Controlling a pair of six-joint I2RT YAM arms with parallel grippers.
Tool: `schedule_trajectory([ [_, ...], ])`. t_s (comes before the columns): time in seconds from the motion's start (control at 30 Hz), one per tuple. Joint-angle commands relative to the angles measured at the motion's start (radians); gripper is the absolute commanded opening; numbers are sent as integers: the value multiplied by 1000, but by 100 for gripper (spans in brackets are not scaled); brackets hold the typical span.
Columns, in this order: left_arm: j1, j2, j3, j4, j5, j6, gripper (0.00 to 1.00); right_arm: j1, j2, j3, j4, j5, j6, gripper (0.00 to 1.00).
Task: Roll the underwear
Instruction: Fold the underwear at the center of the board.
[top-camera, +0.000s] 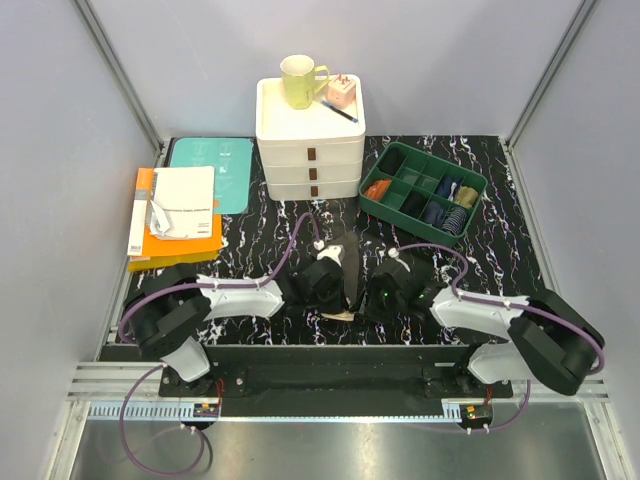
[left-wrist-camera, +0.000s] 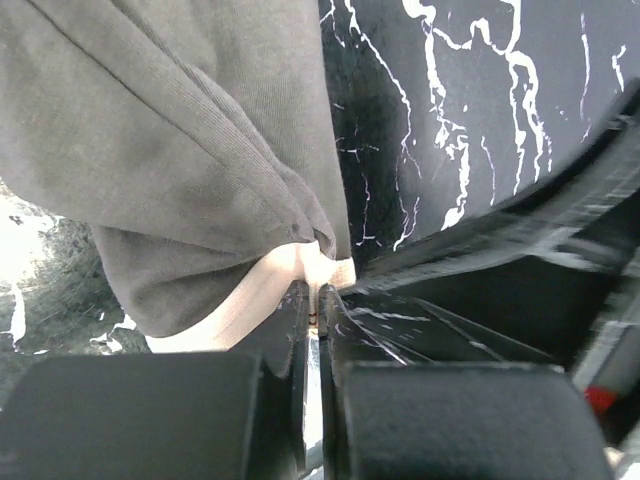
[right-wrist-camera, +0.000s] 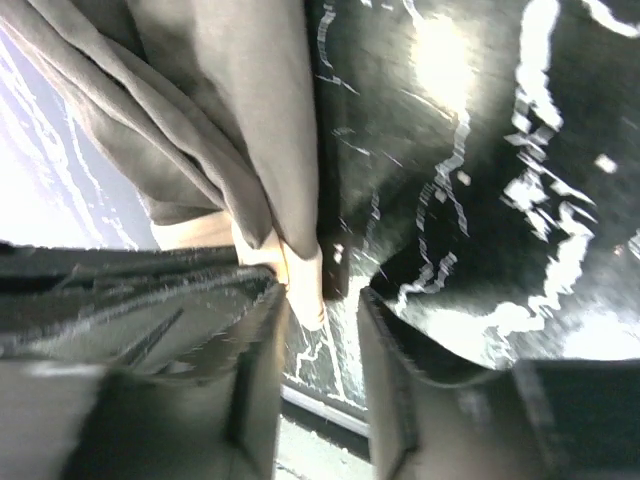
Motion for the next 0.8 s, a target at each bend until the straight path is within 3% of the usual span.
schedule_trajectory([
  [0.0,-10,18,-63,15,21,-18,0,-13,-93,-71,8,35,64,47],
  [0.27,-23,1,-97,53,25,-15,0,-33,-127,-120,83,58,120,56],
  [0.77,-41,-28,-115,53,9,-15,0,-63,-65,-149,209,21,169,57],
])
